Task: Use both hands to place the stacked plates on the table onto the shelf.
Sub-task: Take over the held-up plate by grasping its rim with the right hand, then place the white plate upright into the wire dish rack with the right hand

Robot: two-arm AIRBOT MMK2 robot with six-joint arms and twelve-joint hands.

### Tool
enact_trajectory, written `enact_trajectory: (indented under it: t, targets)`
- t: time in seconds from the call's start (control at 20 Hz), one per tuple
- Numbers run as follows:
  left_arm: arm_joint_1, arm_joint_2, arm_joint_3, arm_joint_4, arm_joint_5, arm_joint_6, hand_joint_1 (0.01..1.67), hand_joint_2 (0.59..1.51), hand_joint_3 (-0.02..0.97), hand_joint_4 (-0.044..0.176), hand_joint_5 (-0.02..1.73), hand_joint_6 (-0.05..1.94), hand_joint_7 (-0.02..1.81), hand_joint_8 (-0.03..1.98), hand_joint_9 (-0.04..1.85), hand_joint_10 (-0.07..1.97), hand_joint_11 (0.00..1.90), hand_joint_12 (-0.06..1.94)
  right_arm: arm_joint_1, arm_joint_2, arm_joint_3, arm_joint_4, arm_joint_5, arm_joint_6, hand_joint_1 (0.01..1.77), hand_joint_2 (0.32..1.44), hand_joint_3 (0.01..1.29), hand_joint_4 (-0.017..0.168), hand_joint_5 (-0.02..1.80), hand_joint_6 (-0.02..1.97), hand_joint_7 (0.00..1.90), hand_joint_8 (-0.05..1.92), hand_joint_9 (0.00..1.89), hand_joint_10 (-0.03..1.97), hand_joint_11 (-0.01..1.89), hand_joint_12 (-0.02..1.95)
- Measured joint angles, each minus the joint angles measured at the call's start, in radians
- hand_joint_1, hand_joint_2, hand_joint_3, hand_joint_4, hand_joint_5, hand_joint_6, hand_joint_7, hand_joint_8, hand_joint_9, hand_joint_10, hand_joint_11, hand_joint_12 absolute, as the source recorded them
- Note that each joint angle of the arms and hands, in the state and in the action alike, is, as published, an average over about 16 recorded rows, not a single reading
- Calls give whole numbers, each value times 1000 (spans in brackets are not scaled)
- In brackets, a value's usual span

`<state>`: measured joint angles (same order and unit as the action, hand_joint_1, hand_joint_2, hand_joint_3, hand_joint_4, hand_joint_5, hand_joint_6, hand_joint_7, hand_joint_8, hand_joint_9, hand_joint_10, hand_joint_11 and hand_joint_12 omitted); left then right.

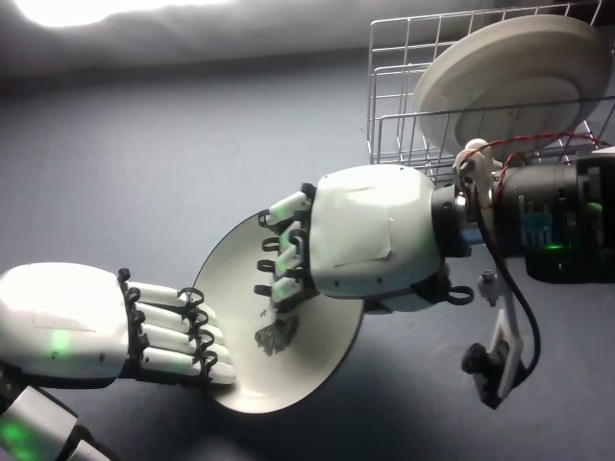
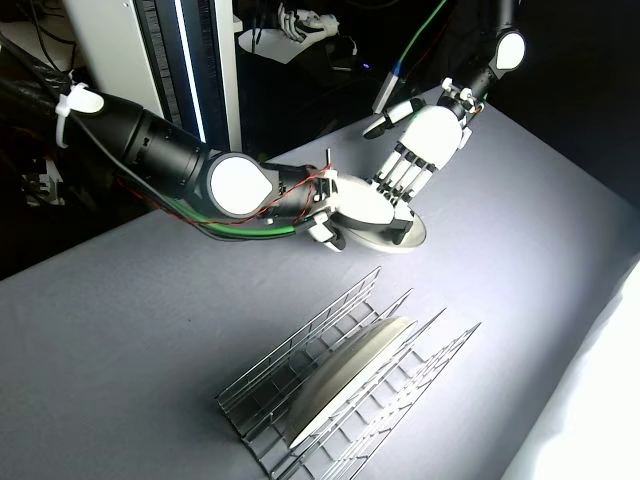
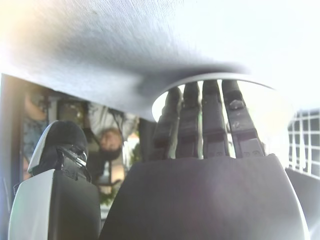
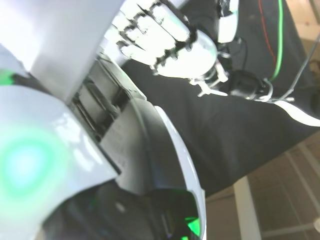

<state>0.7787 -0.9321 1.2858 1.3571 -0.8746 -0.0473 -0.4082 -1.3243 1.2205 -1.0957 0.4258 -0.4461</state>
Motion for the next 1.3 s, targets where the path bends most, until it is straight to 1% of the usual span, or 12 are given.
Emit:
enact_trajectory:
  t: [0.15,0.35,0.45,0.6,0.75,0.9,1.05,1.3]
  targets:
    - [-43,9,0,11,5,-9,14,1155,16,-5,170,-13,193,-10,180,-6,14,352,2,-3,0,3,11,0,1255,1031,14,-7,609,316,695,215,715,515,460,1183]
    - [-125,26,1,29,10,-23,14,1155,16,-3,177,-4,202,-7,184,1,14,368,8,0,-3,5,25,0,1276,993,14,-9,725,451,853,355,898,775,647,1247]
    - [-171,34,4,42,13,-31,13,1155,16,-1,179,0,206,-5,182,4,14,365,12,5,-7,5,31,0,1278,976,14,-9,751,520,895,432,955,898,721,1236]
    - [-241,48,9,62,21,-42,13,1155,16,2,189,7,213,-3,185,7,14,375,19,21,-21,6,33,0,1283,958,14,-7,768,575,922,525,1003,1035,764,1238]
    - [-298,58,15,81,33,-46,13,1155,17,4,197,11,218,-1,189,9,14,382,31,44,-43,11,32,1,1290,956,13,-6,785,610,936,597,1027,1071,765,1246]
    - [-340,65,22,98,48,-41,13,1156,17,5,197,11,218,-2,187,9,14,372,49,76,-74,27,31,2,1300,958,14,-5,810,676,949,661,1013,1100,749,1266]
    - [-366,69,25,123,70,-28,13,1156,17,7,199,11,222,-2,189,9,14,376,69,114,-113,53,31,3,1312,965,14,-4,837,751,966,724,994,1121,735,1279]
    - [-387,75,19,158,110,-2,13,1156,17,8,205,10,222,-1,195,9,14,395,98,181,-182,134,33,7,1330,977,14,-1,871,900,992,827,964,1149,716,1305]
